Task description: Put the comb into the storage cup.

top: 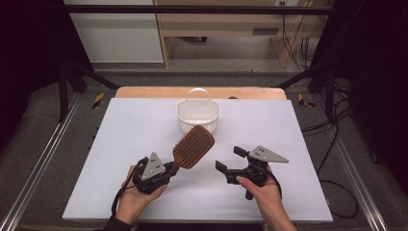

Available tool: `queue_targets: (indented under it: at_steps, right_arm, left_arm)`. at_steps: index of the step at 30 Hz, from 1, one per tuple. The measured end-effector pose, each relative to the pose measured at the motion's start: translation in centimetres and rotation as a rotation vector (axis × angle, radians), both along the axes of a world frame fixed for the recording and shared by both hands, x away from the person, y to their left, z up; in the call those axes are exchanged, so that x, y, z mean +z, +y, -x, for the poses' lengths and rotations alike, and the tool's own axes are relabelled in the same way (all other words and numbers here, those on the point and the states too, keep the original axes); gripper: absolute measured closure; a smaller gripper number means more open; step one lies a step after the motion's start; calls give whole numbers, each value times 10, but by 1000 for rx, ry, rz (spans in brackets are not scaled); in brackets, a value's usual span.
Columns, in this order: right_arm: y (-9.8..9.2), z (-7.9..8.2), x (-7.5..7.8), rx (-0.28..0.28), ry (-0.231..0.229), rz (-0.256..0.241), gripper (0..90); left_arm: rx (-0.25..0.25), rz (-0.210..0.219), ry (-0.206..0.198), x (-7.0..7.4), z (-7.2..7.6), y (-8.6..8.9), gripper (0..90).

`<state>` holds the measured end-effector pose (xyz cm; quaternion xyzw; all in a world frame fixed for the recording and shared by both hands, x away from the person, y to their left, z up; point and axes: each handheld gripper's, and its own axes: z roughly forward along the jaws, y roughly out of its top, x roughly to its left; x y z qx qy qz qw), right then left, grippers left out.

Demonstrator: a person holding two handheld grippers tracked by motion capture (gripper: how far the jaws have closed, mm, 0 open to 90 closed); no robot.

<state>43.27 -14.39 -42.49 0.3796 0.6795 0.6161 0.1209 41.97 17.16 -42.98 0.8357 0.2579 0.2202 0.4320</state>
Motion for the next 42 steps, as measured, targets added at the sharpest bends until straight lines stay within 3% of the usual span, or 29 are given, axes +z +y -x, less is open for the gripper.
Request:
queue_targets:
  at_steps: [8, 15, 19, 27, 42]
  right_arm:
    - [30, -13, 12, 75, 24, -75, 66]
    - [41, -22, 20, 99, 45, -130, 84]
    - [42, -25, 20, 100, 64, -173, 125]
    - [34, -25, 18, 86, 81, -203, 204]
    - [33, -27, 13, 103, 107, -227, 338]
  left_arm:
    - [-6, 9, -36, 0, 3, -4, 723]
    - [-12, 13, -67, 0, 5, -5, 724]
    - [-17, 2, -75, -1, 6, -7, 723]
    - [-34, -6, -97, -2, 9, -12, 723]
    - [-49, -12, -109, -4, 10, -14, 723]
